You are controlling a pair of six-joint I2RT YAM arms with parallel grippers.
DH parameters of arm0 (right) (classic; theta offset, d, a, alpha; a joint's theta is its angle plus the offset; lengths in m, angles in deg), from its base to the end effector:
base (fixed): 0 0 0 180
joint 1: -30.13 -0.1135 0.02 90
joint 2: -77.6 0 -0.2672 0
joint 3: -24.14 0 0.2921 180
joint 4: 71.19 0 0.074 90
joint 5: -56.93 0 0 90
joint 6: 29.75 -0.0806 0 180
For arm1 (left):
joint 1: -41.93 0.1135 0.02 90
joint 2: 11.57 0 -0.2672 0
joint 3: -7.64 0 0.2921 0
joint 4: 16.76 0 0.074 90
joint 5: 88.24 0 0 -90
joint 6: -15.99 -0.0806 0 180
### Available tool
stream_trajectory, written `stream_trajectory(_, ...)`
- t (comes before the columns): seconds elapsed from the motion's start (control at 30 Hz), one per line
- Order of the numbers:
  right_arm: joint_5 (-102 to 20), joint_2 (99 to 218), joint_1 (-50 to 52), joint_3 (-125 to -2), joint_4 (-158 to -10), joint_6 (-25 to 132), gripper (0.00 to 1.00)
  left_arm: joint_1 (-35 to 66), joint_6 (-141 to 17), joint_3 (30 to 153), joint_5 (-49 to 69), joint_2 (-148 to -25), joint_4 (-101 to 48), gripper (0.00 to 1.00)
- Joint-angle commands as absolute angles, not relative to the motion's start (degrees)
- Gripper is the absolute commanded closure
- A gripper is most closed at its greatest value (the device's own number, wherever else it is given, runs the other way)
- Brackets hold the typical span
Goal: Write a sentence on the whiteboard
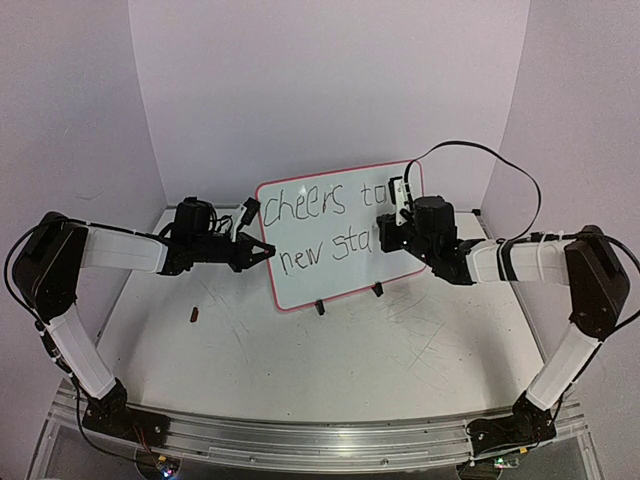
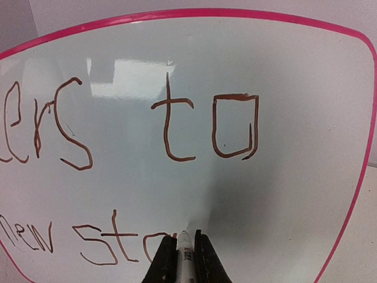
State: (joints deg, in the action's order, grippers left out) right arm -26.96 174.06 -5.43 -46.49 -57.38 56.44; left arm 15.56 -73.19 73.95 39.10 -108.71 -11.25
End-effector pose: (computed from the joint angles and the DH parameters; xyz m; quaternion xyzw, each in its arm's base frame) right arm 0.3822 0.2627 0.2196 -0.1801 0.7557 0.1726 0.6055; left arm 0.3625 -0.2343 0.1699 0.3440 0.7427 -0.3820 0.4290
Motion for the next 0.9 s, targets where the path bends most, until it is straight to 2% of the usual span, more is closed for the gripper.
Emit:
stream_trajectory(0.0,-28.1,175.5,-5.2,-49.2,-55.9,57.3,1.00,16.4,-79.3,76.5,30.0,-109.4,-12.7,1.00)
stream_trajectory(0.87,-25.1,175.9,-5.3,-46.9,-59.6,55.0,1.00,16.4,-79.3,76.7,30.4,-109.5,-12.9,1.00)
